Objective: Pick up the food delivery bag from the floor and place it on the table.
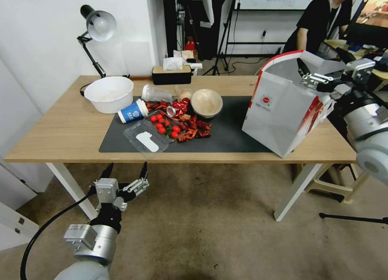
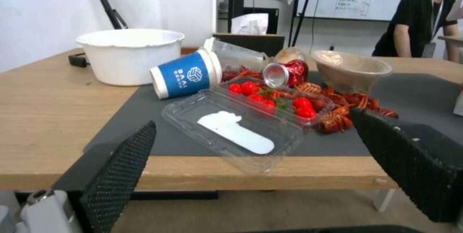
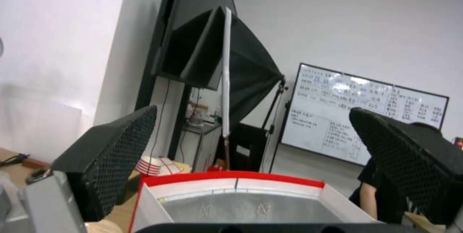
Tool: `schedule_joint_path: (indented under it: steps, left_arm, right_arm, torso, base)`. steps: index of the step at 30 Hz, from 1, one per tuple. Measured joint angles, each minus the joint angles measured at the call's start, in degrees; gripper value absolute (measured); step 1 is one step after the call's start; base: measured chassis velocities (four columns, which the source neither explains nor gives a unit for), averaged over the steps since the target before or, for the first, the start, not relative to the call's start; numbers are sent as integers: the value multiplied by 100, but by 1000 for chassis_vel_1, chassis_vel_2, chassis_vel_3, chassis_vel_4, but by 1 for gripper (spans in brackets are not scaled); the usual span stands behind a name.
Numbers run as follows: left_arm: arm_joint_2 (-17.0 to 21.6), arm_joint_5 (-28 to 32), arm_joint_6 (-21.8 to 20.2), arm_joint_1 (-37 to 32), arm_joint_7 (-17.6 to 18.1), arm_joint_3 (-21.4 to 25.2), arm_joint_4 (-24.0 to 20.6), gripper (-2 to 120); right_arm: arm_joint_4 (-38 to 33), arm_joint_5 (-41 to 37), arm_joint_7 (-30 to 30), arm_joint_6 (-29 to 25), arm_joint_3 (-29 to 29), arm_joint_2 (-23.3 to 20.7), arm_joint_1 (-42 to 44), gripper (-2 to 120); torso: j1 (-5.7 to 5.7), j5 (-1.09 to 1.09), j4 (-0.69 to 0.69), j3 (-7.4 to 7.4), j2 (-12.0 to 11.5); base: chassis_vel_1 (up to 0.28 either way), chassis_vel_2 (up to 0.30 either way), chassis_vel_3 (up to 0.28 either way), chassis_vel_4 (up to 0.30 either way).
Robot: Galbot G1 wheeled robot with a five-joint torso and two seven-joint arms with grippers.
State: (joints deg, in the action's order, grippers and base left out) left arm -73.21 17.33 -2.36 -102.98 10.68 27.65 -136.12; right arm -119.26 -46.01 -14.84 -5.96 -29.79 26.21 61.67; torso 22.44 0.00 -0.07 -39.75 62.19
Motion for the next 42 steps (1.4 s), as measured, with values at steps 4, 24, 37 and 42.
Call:
schedule_joint_path:
  steps: [4, 24, 37, 42]
  left_arm:
    - [-9, -18, 15, -2, 9, -9, 9, 100]
    - [-56, -49, 74, 21, 30, -26, 114, 100]
    - [-65, -185, 232, 165, -324, 84, 390, 100]
    - [-62, -189, 242, 199, -368, 93, 456, 100]
  right_arm:
    - [-147, 117, -36, -32, -57, 43, 205, 100]
    - [-1147, 1148, -219, -345, -434, 706, 1677, 100]
    - [-1033, 1803, -364, -807, -266, 2316, 3071, 100]
    - [-877, 1846, -298, -969, -181, 2836, 3603, 100]
  torso:
    - [0, 0, 0, 0, 0]
    - [0, -1, 1, 0, 0]
    - [0, -1, 1, 0, 0]
    - [0, -1, -1, 0, 0]
  base:
    - [0, 0, 0, 0]
    - [0, 0, 0, 0]
    - [0, 0, 0, 0]
    - [0, 0, 0, 0]
